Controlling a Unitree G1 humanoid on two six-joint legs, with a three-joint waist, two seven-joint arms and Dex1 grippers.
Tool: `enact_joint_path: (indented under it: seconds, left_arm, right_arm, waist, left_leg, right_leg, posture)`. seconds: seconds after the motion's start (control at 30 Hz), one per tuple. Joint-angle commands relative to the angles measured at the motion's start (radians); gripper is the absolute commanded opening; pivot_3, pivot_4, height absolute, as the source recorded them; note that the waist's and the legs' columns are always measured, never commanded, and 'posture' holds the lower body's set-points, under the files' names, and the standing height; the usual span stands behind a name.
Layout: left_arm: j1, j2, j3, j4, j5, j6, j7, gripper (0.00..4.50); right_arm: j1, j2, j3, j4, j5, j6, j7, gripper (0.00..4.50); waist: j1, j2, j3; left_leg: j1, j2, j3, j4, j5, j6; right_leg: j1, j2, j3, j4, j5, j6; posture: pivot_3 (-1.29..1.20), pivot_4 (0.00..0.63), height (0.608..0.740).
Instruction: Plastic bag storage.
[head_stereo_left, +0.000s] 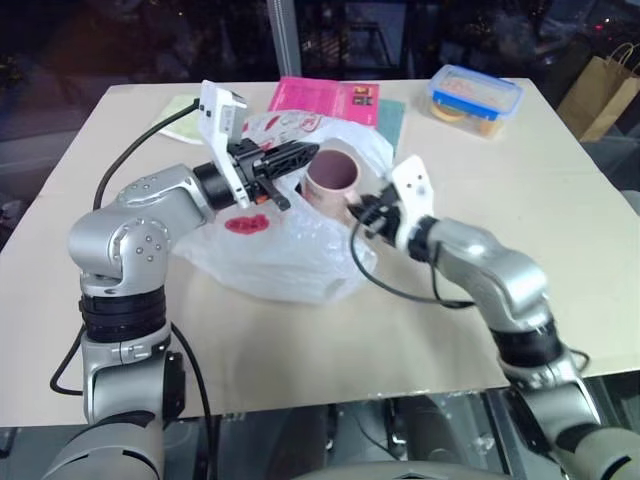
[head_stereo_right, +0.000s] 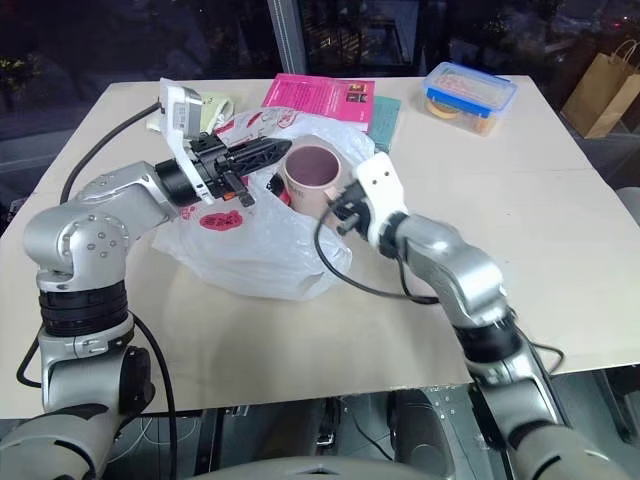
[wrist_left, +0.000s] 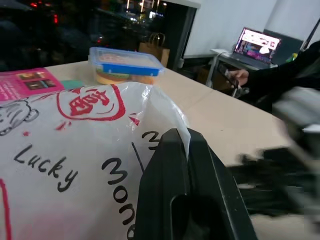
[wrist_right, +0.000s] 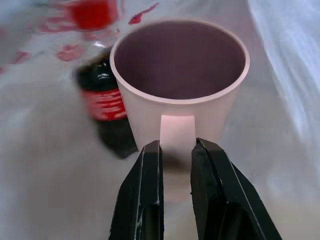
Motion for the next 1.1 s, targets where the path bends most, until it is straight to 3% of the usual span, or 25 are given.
enact_joint_path:
  seconds: [0.03, 0.13, 0.23, 0.37, 0.47, 0.67, 0.8, 1.0, 1.1]
  left_arm:
    - [0.001, 0.009, 0.016, -0.054, -0.018, 0.009, 0.026, 0.0]
    - [0.018, 0.015, 0.0, -0.073, -0.005, 0.001, 0.031, 0.0]
    - [0.029, 0.004, -0.002, -0.076, -0.001, -0.005, 0.051, 0.0]
    - [0.033, -0.007, -0.006, -0.051, 0.023, -0.031, 0.068, 0.0]
    - [0.043, -0.011, 0.001, -0.035, 0.033, -0.044, 0.071, 0.0]
    - [0.039, -0.015, 0.021, 0.018, 0.035, -0.06, 0.077, 0.0]
    - [0.017, 0.0, 0.029, 0.057, 0.024, -0.068, 0.054, 0.0]
    - [0.002, 0.017, 0.029, 0.075, 0.016, -0.068, 0.024, 0.0]
    - [-0.003, 0.017, 0.024, 0.059, 0.009, -0.062, 0.018, 0.0]
  right_arm:
    - [-0.123, 0.082, 0.029, 0.175, -0.08, -0.188, 0.035, 0.29]
    - [-0.21, 0.14, 0.042, 0.347, -0.146, -0.32, 0.052, 0.29]
    - [-0.256, 0.178, 0.079, 0.504, -0.187, -0.444, 0.164, 0.29]
    - [-0.238, 0.146, 0.091, 0.492, -0.239, -0.505, 0.23, 2.16]
    - [-0.162, 0.055, 0.071, 0.283, -0.247, -0.445, 0.267, 3.57]
    - [-0.002, -0.136, -0.044, -0.211, -0.191, -0.176, 0.272, 3.57]
    - [0.026, -0.203, -0.094, -0.332, -0.196, -0.018, 0.231, 3.57]
    - [-0.039, -0.167, -0.092, -0.161, -0.223, -0.018, 0.173, 3.57]
    - [-0.16, -0.049, -0.112, 0.236, -0.227, -0.189, 0.135, 3.57]
  waist:
    - [0.0, 0.0, 0.0]
    - [-0.001, 0.0, 0.0]
    - [0.001, 0.0, 0.0]
    - [0.003, 0.0, 0.0]
    - [0.007, 0.0, 0.0]
    - [0.007, 0.0, 0.0]
    - [0.001, 0.0, 0.0]
    - [0.003, 0.0, 0.0]
    - [-0.005, 0.0, 0.0]
  left_leg:
    - [0.0, 0.0, 0.0, 0.0, 0.0, 0.0]
    - [-0.001, 0.0, 0.0, -0.002, 0.0, -0.001]
    - [-0.001, 0.0, 0.0, -0.003, 0.0, -0.001]
    - [-0.001, -0.001, 0.0, -0.003, 0.0, -0.001]
    - [-0.001, -0.001, -0.001, -0.003, 0.0, -0.001]
    - [-0.002, -0.002, -0.002, -0.003, 0.0, -0.001]
    - [-0.001, -0.002, -0.001, -0.003, 0.0, -0.001]
    - [0.0, -0.002, 0.001, -0.002, 0.0, 0.0]
    - [0.0, -0.002, 0.002, -0.001, 0.0, 0.0]
  right_leg:
    - [0.0, 0.0, 0.0, 0.0, 0.0, 0.0]
    - [-0.002, -0.001, 0.0, 0.0, 0.0, 0.0]
    - [-0.003, -0.001, 0.001, 0.0, 0.0, 0.0]
    - [-0.003, -0.002, 0.001, 0.0, 0.0, 0.0]
    - [-0.003, -0.003, 0.001, 0.0, 0.0, 0.0]
    - [-0.003, -0.009, 0.001, 0.0, 0.0, 0.0]
    - [-0.003, -0.008, 0.0, 0.002, 0.0, -0.001]
    - [-0.003, -0.008, 0.0, 0.003, 0.0, -0.001]
    - [-0.003, -0.007, 0.0, 0.003, 0.001, -0.001]
  posture:
    - [0.0, 0.15, 0.74]
    - [0.0, 0.15, 0.74]
    - [0.0, 0.15, 0.74]
    - [0.0, 0.15, 0.74]
    - [0.0, 0.15, 0.74]
    - [0.0, 0.15, 0.74]
    - [0.0, 0.15, 0.74]
    - [0.0, 0.15, 0.74]
    - [0.0, 0.15, 0.74]
